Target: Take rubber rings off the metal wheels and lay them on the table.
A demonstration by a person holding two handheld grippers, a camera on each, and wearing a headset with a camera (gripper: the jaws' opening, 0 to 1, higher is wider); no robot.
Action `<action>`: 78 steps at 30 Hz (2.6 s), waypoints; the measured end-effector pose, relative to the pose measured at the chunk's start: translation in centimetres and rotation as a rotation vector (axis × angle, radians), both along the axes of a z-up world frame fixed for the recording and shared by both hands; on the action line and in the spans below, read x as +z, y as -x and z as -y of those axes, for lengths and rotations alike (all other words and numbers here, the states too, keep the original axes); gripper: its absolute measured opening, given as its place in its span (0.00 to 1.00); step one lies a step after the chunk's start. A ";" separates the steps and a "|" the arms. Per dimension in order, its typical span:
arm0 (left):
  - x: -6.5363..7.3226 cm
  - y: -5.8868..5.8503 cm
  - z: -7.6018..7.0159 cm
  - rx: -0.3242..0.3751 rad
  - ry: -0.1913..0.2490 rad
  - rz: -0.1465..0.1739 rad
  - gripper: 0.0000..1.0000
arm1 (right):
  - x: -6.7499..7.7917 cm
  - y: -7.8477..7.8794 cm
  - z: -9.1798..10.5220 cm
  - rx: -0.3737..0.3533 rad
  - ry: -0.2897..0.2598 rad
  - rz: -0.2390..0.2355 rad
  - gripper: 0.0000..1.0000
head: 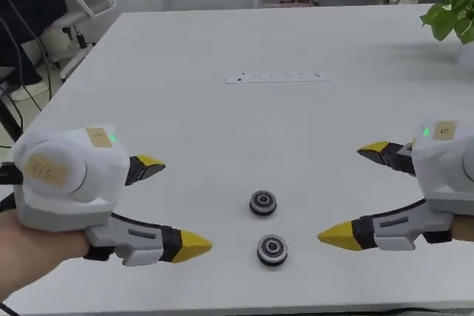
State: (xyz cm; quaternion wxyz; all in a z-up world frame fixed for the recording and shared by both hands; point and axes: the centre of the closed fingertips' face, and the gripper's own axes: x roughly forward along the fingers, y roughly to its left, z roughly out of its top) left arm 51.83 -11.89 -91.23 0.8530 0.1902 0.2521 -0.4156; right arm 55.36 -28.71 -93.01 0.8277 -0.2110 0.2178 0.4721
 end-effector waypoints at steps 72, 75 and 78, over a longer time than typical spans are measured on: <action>-8.1 0.3 8.8 -0.283 -0.012 -0.194 0.41 | -8.0 3.4 -5.5 0.289 -0.054 -0.216 0.52; -8.2 0.4 9.2 -0.289 -0.010 -0.198 0.38 | -8.0 3.6 -5.6 0.293 -0.054 -0.218 0.51; -8.5 0.5 9.5 -0.301 -0.017 -0.200 0.34 | -8.1 3.7 -5.6 0.295 -0.053 -0.218 0.51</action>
